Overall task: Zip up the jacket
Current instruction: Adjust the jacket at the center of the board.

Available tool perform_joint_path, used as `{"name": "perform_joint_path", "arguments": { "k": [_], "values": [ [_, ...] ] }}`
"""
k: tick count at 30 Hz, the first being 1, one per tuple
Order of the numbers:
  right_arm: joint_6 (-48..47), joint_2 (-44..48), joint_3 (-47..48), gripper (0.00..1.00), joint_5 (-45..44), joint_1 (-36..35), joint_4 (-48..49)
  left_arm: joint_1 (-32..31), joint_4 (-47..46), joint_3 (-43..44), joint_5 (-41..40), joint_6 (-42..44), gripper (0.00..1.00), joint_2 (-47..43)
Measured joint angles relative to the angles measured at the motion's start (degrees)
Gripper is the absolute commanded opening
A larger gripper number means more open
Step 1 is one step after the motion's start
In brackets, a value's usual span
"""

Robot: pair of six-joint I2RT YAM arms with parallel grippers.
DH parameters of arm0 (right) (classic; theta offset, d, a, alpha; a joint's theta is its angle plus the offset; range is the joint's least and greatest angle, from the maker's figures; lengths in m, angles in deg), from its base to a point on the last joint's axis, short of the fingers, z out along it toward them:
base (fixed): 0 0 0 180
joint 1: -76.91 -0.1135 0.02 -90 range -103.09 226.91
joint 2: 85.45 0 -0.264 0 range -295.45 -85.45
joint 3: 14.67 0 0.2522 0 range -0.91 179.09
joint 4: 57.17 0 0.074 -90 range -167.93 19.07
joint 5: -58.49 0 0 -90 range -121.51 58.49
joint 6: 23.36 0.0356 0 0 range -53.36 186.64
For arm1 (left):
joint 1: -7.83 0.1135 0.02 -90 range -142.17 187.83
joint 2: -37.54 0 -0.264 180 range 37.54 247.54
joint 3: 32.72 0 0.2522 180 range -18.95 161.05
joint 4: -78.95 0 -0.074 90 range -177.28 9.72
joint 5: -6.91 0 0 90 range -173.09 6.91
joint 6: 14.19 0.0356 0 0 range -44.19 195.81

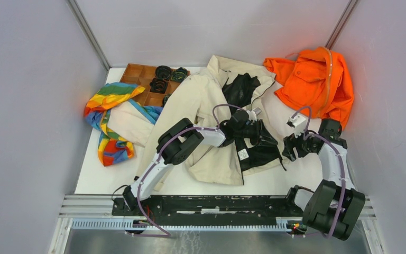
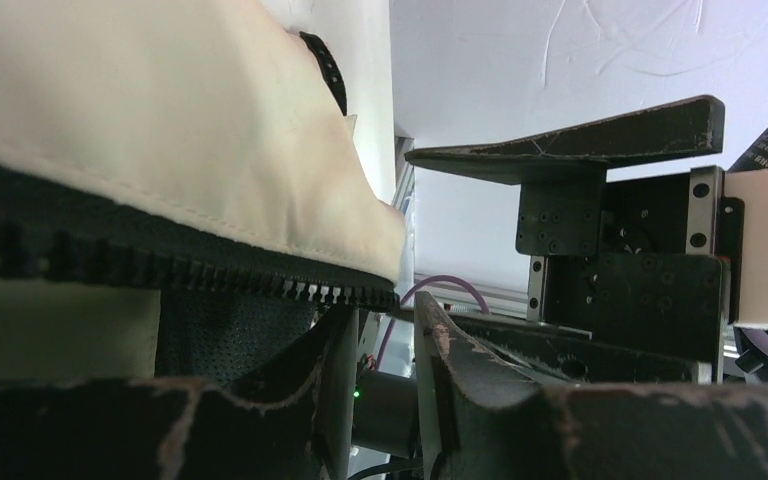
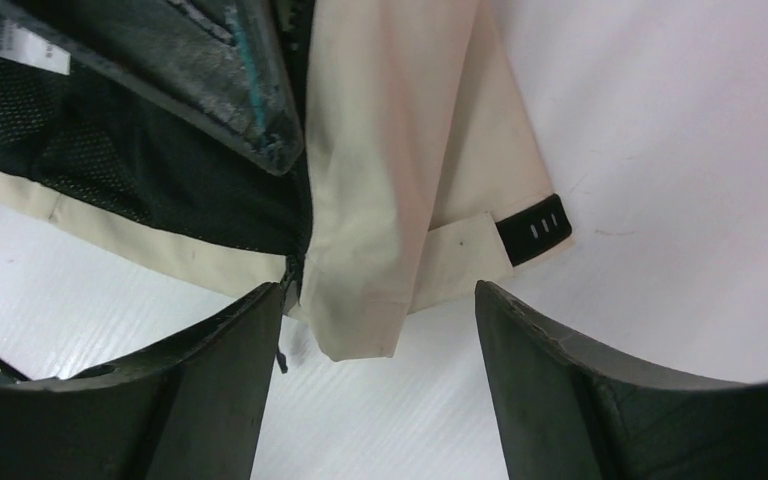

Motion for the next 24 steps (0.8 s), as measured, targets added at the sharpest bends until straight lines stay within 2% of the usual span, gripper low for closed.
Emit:
{"name": "perform_joint_path", "arguments": {
  "k": [6, 14, 24],
  "values": [
    [4.04, -1.6, -0.33, 0.64, -1.7, -1.05, 3.8, 0.0, 0.09, 0.28, 0.42, 0.0, 0.34, 0.13],
    [5.05, -2.4, -0.33, 0.6, -1.9, -2.71, 4.5, -0.02, 0.33, 0.74, 0.42, 0.0, 0.34, 0.15],
    [5.51, -4.52, -0.33, 0.34, -4.22, -3.3, 5.07, -0.04, 0.37, 1.05, 0.44, 0.0, 0.35, 0.17]
  ]
}}
